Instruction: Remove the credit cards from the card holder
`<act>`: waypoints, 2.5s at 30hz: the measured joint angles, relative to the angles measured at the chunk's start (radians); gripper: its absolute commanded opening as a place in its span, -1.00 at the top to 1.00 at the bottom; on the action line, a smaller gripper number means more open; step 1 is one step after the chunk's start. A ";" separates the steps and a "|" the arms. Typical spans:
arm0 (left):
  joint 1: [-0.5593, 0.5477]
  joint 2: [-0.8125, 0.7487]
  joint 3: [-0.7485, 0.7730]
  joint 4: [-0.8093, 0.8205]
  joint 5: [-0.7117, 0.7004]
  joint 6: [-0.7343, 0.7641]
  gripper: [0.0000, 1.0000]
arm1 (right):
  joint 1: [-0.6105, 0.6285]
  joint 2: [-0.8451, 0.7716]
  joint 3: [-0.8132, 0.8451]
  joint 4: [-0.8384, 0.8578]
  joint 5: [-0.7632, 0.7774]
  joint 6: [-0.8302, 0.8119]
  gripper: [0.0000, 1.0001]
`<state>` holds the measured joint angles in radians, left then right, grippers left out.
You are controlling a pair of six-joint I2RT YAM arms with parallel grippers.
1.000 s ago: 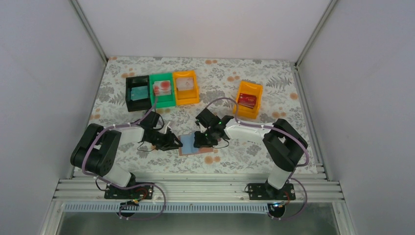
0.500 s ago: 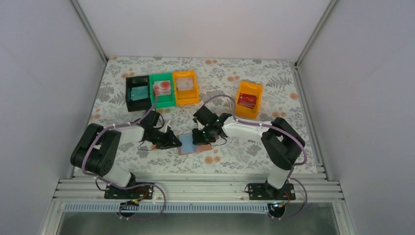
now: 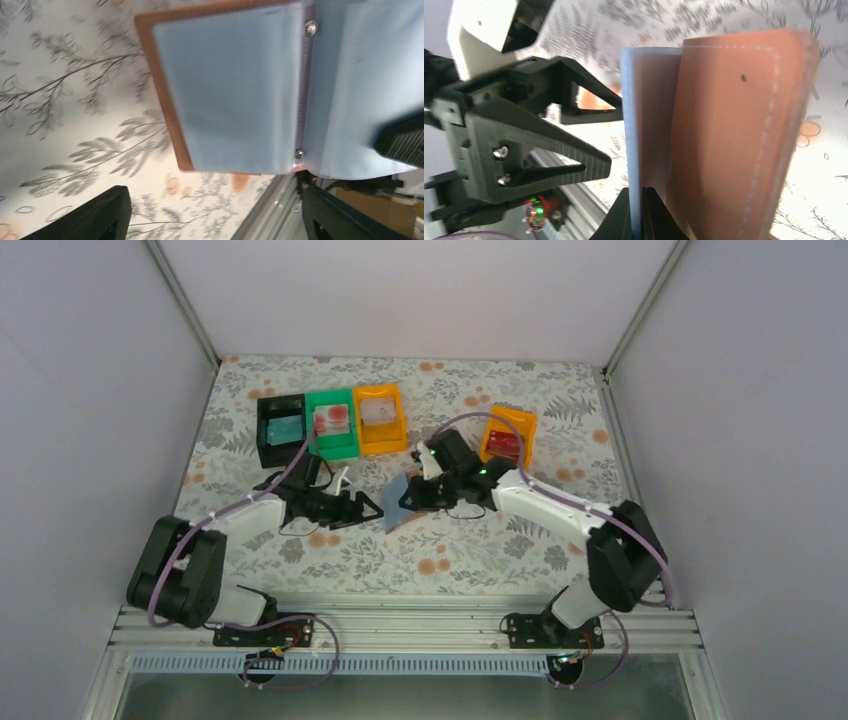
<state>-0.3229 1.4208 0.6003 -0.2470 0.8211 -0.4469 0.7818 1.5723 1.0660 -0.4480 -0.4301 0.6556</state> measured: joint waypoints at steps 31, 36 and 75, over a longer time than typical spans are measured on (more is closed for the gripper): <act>-0.039 -0.312 0.433 -0.074 0.449 0.196 0.95 | -0.102 -0.407 0.123 0.056 -0.393 -0.261 0.77; -0.040 -0.333 0.443 -0.089 0.463 0.211 0.95 | -0.102 -0.406 0.169 0.059 -0.385 -0.256 0.20; -0.045 -0.372 0.828 -0.343 0.255 0.549 0.95 | -0.116 -0.563 0.395 -0.049 -0.344 -0.386 -0.98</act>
<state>-0.3676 1.0489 1.4284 -0.5900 1.0760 0.1020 0.6662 1.0092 1.4609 -0.4973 -0.7738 0.2695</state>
